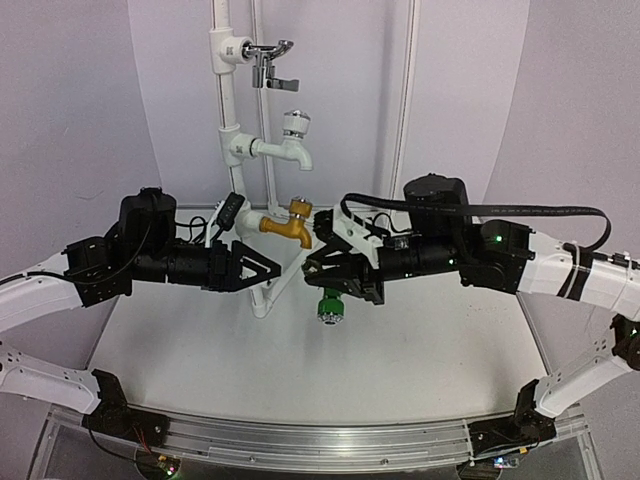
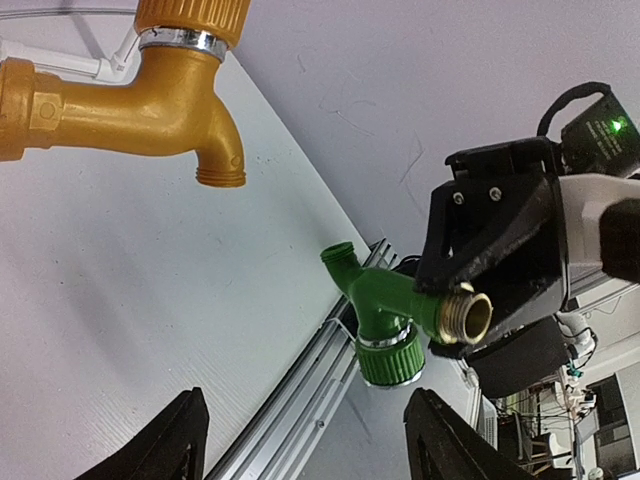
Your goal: Install the water faucets
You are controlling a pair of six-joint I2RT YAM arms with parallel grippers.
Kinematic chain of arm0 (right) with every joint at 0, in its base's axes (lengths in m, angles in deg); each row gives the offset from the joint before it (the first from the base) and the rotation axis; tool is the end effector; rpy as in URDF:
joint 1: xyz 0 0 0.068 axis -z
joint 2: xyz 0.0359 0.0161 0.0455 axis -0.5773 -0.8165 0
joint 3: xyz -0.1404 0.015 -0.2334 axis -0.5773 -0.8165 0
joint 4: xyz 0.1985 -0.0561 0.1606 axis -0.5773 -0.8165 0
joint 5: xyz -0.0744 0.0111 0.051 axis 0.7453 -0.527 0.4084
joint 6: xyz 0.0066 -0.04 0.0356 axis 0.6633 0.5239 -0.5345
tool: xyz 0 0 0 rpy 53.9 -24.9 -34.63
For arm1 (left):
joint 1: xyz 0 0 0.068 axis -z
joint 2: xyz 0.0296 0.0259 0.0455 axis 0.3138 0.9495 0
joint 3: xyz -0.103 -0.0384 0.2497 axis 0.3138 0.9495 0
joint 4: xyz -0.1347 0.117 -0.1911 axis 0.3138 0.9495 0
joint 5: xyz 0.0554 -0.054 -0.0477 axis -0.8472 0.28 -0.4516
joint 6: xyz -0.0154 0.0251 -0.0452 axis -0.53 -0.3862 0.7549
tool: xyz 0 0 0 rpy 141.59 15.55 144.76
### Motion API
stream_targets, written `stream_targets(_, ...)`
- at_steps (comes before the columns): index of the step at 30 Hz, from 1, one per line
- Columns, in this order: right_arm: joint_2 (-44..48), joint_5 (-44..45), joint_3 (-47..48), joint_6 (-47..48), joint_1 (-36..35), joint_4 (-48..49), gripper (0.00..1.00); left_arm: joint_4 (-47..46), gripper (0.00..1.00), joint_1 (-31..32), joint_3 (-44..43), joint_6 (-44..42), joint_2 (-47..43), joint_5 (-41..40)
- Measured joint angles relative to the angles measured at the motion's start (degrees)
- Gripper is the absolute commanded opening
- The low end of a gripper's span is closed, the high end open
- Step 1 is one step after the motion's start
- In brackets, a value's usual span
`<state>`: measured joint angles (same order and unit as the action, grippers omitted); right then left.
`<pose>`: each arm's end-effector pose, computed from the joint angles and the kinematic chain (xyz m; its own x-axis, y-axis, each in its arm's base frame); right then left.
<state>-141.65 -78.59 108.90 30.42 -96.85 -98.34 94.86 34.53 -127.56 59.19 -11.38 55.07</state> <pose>0.1413 0.2920 0.3718 0.3650 -0.2657 -0.8923 -0.9296 -0.0520 -0.3648 0.1324 -0.1974 0.3425 -0.7637 0.0308 -0.6448 0.6081 0.3698 -0.7025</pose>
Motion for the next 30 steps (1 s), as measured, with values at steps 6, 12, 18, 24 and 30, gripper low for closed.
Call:
stream_targets(6,-5.97,6.58,3.35,6.64,-4.36,-0.76,0.0,0.03,0.78,0.0,-0.34,2.85,-0.02,1.89)
stream_targets(12,-10.27,13.61,3.45,8.93,-7.06,0.25,0.0,0.02,0.66,0.0,-0.34,3.85,-0.02,2.79)
stream_targets(18,-10.82,17.76,3.6,8.78,-7.36,3.32,0.0,0.0,0.64,0.0,-0.34,3.69,0.64,3.7)
stream_targets(24,-10.82,18.72,3.62,8.25,-7.36,5.95,0.0,0.02,0.52,0.0,-0.34,3.33,1.55,4.1)
stream_targets(30,-10.82,18.59,3.62,8.49,-8.29,6.24,0.0,0.05,0.32,0.0,-0.36,3.01,2.62,3.64)
